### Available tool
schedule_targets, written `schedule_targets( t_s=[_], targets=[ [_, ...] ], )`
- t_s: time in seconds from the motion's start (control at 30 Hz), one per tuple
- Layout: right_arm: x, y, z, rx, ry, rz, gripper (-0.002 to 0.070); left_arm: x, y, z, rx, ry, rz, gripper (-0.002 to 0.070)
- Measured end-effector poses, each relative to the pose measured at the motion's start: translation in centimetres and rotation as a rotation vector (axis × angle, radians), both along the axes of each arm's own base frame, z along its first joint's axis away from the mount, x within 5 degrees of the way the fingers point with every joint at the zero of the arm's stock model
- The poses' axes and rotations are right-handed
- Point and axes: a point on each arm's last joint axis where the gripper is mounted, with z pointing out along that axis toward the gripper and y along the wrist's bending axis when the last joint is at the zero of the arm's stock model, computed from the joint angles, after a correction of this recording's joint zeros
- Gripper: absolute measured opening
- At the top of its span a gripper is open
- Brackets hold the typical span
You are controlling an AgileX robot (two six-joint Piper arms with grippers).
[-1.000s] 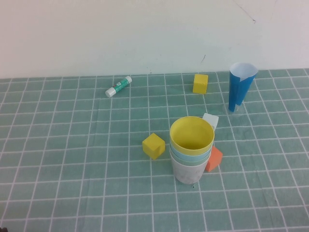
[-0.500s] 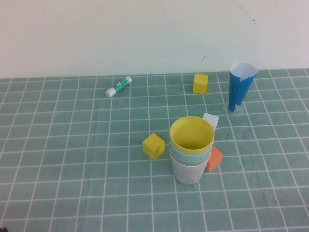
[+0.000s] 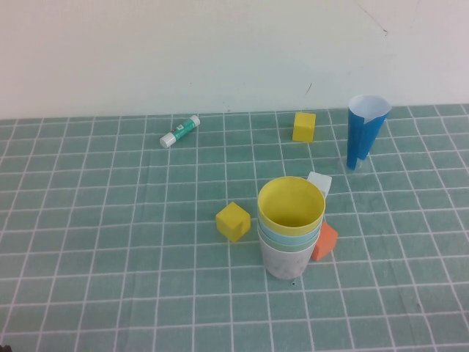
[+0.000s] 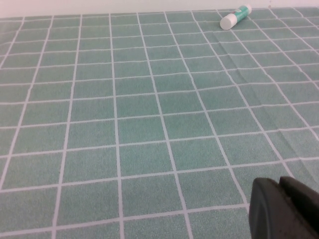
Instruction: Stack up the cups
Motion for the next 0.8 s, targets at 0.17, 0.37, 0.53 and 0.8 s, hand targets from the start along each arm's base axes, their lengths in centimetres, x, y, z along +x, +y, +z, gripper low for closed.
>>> schedule_targets(
  t_s=[0.17,0.37,0.53,0.8],
  targets=[
    [0.00,0.00,0.00,0.000,0.000,0.000,-0.0001,0.00,0.00,0.00,0.000,0.000,0.000,-0.0001],
    [0.00,0.00,0.00,0.000,0.000,0.000,-0.0001,0.02,0.12,0.00,0.010,-0.001,0.020,-0.0002],
    [0.00,0.00,0.05,0.002,-0.002,-0.001,-0.0001,0.04,0.36,0.00,0.018,-0.002,0.063,-0.0002],
    [-0.01,0.00,0.03,0.002,0.001,-0.001,-0.0001,0.04,0.37,0.00,0.020,-0.002,0.065,-0.0002]
  ],
)
